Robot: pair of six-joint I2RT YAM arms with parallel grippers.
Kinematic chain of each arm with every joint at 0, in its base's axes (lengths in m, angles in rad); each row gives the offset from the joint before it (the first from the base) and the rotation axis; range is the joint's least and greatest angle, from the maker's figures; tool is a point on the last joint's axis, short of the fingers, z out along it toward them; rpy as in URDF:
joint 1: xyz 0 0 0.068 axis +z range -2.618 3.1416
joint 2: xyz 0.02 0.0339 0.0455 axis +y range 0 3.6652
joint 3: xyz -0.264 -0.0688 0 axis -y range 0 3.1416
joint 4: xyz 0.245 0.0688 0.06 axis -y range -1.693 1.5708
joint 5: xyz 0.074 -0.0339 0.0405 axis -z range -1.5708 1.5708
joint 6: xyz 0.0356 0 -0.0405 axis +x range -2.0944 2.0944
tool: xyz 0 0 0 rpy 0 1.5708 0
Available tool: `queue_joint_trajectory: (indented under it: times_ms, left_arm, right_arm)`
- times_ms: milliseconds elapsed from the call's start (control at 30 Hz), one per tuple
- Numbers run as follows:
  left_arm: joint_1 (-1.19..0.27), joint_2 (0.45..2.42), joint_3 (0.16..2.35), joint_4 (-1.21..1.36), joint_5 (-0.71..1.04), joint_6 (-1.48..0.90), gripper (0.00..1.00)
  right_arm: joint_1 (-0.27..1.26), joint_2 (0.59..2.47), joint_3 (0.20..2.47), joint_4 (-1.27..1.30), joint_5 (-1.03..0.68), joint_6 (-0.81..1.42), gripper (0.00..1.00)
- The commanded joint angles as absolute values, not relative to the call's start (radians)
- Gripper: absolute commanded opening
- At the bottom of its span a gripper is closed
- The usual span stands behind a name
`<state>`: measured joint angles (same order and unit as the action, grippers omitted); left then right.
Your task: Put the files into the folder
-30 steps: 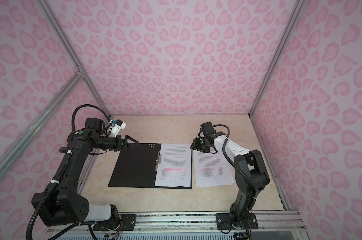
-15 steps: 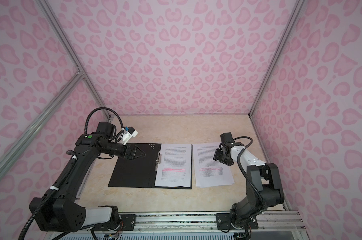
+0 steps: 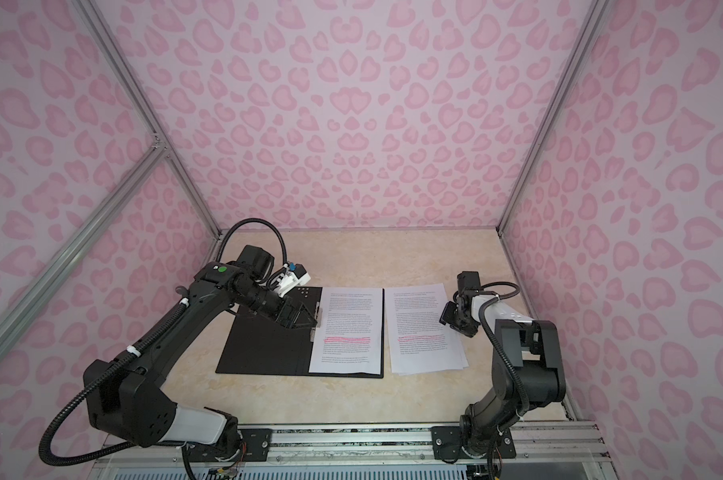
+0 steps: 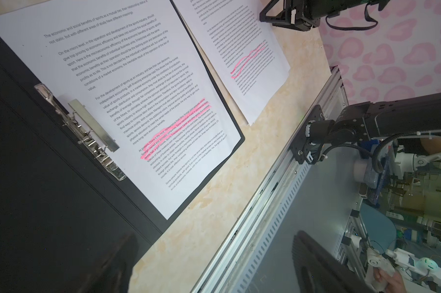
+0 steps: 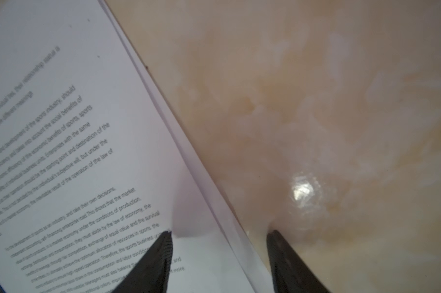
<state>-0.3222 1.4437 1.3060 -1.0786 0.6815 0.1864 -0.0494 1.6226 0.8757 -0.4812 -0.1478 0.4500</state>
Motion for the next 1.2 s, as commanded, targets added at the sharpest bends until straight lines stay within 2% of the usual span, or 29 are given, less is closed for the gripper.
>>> queue_joint_trajectory:
  times_ms: [0, 100, 367, 433, 533, 667, 767, 833, 1167]
  left_arm:
    - [-0.33, 1.445, 1.306, -1.078, 0.672, 0.191, 0.98]
    - [-0.331, 1.442, 1.299, -1.077, 0.67, 0.195, 0.98]
    - [-0.334, 1.448, 1.3, -1.071, 0.679, 0.185, 0.98]
    - [-0.336, 1.446, 1.302, -1.071, 0.674, 0.184, 0.98]
    - [-0.339, 1.443, 1.301, -1.072, 0.668, 0.186, 0.98]
    - [-0.363, 1.471, 1.321, -1.072, 0.651, 0.186, 0.98]
    - [-0.408, 1.519, 1.364, -1.068, 0.63, 0.172, 0.98]
    - [-0.45, 1.566, 1.403, -1.059, 0.618, 0.149, 0.98]
    - [-0.719, 1.836, 1.571, -0.992, 0.601, 0.014, 0.99]
  right_arm:
    - [-0.059, 1.651, 0.862, -0.485, -0.152, 0.42, 0.61]
    - [-0.063, 1.665, 0.86, -0.491, -0.135, 0.407, 0.59]
    - [-0.069, 1.715, 0.867, -0.495, -0.119, 0.388, 0.38]
    - [-0.078, 1.713, 0.857, -0.484, -0.123, 0.388, 0.3]
    - [-0.103, 1.702, 0.841, -0.47, -0.157, 0.382, 0.09]
    - [-0.132, 1.667, 0.824, -0.471, -0.198, 0.379, 0.13]
    - [-0.154, 1.619, 0.809, -0.469, -0.235, 0.388, 0.3]
    - [-0.164, 1.589, 0.798, -0.469, -0.274, 0.393, 0.36]
    - [-0.165, 1.42, 0.722, -0.518, -0.395, 0.417, 0.41]
